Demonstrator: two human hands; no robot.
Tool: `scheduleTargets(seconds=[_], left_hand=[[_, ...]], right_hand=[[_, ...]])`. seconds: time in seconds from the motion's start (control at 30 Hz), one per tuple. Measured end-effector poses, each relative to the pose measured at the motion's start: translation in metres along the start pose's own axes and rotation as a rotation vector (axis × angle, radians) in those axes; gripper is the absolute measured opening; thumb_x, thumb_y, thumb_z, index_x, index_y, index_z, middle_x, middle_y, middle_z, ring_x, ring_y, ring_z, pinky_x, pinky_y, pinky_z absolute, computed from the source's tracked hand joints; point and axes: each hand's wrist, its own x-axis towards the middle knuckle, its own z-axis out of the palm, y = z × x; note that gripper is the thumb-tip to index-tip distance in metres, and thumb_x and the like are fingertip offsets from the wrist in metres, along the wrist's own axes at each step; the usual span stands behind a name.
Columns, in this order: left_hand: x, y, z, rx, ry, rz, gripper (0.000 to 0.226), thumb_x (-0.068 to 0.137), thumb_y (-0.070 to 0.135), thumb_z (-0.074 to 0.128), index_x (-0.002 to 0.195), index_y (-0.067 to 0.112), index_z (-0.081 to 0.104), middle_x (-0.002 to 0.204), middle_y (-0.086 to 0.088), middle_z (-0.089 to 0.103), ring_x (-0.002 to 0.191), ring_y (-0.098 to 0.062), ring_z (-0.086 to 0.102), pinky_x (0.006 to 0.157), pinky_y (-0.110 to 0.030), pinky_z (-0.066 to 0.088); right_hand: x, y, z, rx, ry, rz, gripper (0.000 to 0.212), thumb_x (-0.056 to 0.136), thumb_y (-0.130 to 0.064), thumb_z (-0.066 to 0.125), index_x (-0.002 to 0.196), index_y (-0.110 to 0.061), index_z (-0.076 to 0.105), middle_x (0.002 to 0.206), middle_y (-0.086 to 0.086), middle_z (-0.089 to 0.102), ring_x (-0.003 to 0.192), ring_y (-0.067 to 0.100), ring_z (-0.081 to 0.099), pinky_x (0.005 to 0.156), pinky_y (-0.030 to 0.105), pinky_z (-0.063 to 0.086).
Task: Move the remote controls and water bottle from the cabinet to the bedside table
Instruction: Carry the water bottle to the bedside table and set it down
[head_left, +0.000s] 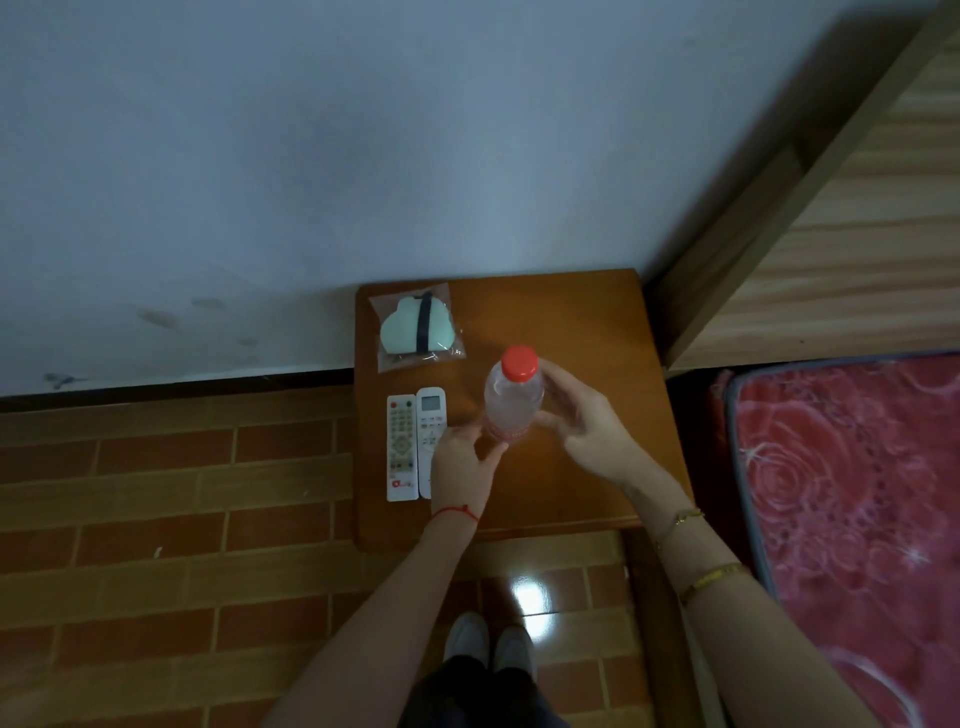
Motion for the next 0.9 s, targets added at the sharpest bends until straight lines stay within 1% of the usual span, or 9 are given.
scheduleTargets(seconds=[0.1,0.23,0.3,0.4,0.47,0.53,0.63,0.77,0.9], left_hand=[[-0.007,0.007,-0.016,-0.001,-0.065,0.039,0.052,0.085,0.027,0.070,0.134,0.025,0.054,0.116,-0.001,0.064,0.111,-0.015,0.058,0.095,-0.025,0.046],[-0.024,0.018,-0.046,0.024,-0.094,0.058,0.061,0.086,0.027,0.069,0.142,0.025,0.045,0.135,-0.003,0.057,0.128,-0.018,0.050,0.107,-0.034,0.043],[-0.034,0.026,-0.067,0.055,-0.080,0.044,0.061,0.088,0.027,0.067,0.143,0.023,0.043,0.140,-0.005,0.053,0.133,-0.021,0.045,0.108,-0.036,0.040],[-0.053,0.046,-0.108,0.130,-0.040,0.092,0.058,0.089,0.026,0.066,0.142,0.021,0.044,0.139,-0.008,0.053,0.132,-0.023,0.046,0.109,-0.039,0.043],[-0.067,0.061,-0.136,0.183,-0.017,0.139,0.057,0.089,0.025,0.067,0.142,0.019,0.046,0.138,-0.008,0.054,0.131,-0.023,0.047,0.109,-0.040,0.042],[-0.078,0.076,-0.159,0.224,-0.001,0.177,0.057,0.089,0.025,0.066,0.142,0.018,0.046,0.140,-0.005,0.054,0.132,-0.021,0.044,0.111,-0.037,0.039],[-0.099,0.107,-0.197,0.286,0.040,0.240,0.056,0.089,0.026,0.065,0.141,0.018,0.046,0.143,-0.004,0.052,0.136,-0.021,0.041,0.112,-0.037,0.035],[-0.136,0.148,-0.245,0.366,0.093,0.312,0.057,0.091,0.026,0.062,0.143,0.017,0.042,0.146,-0.004,0.047,0.139,-0.022,0.037,0.114,-0.037,0.031],[-0.170,0.169,-0.281,0.407,0.134,0.369,0.058,0.092,0.025,0.061,0.145,0.019,0.040,0.148,-0.003,0.045,0.141,-0.022,0.034,0.116,-0.039,0.032]], right_hand=[[-0.009,-0.005,0.000,-0.070,0.035,0.056,0.067,0.090,0.003,0.058,0.147,-0.023,0.035,0.150,-0.004,0.043,0.143,0.011,0.035,0.118,0.043,0.032],[-0.019,-0.015,0.001,-0.249,0.101,0.131,0.071,0.091,-0.003,0.061,0.152,-0.022,0.029,0.155,0.000,0.038,0.146,0.016,0.030,0.119,0.046,0.029],[-0.026,-0.027,-0.001,-0.326,0.134,0.201,0.071,0.092,-0.007,0.060,0.153,-0.021,0.026,0.158,0.003,0.033,0.148,0.019,0.024,0.121,0.043,0.024],[-0.044,-0.061,-0.011,-0.433,0.158,0.255,0.068,0.095,-0.011,0.057,0.154,-0.020,0.023,0.160,0.006,0.027,0.151,0.021,0.014,0.121,0.037,0.016],[-0.057,-0.088,-0.019,-0.497,0.178,0.233,0.065,0.096,-0.012,0.056,0.153,-0.016,0.025,0.159,0.007,0.029,0.151,0.023,0.014,0.122,0.036,0.015],[-0.068,-0.115,-0.026,-0.534,0.209,0.204,0.064,0.096,-0.012,0.056,0.153,-0.013,0.026,0.158,0.008,0.031,0.151,0.024,0.015,0.123,0.037,0.016],[-0.090,-0.163,-0.040,-0.590,0.235,0.148,0.062,0.097,-0.014,0.055,0.152,-0.012,0.027,0.157,0.009,0.032,0.151,0.026,0.016,0.123,0.043,0.018],[-0.125,-0.226,-0.056,-0.672,0.251,0.069,0.060,0.098,-0.018,0.054,0.152,-0.011,0.028,0.157,0.010,0.032,0.151,0.028,0.015,0.123,0.045,0.014],[-0.156,-0.267,-0.063,-0.717,0.265,-0.001,0.058,0.098,-0.023,0.053,0.151,-0.012,0.031,0.156,0.009,0.034,0.150,0.028,0.016,0.123,0.047,0.011]])
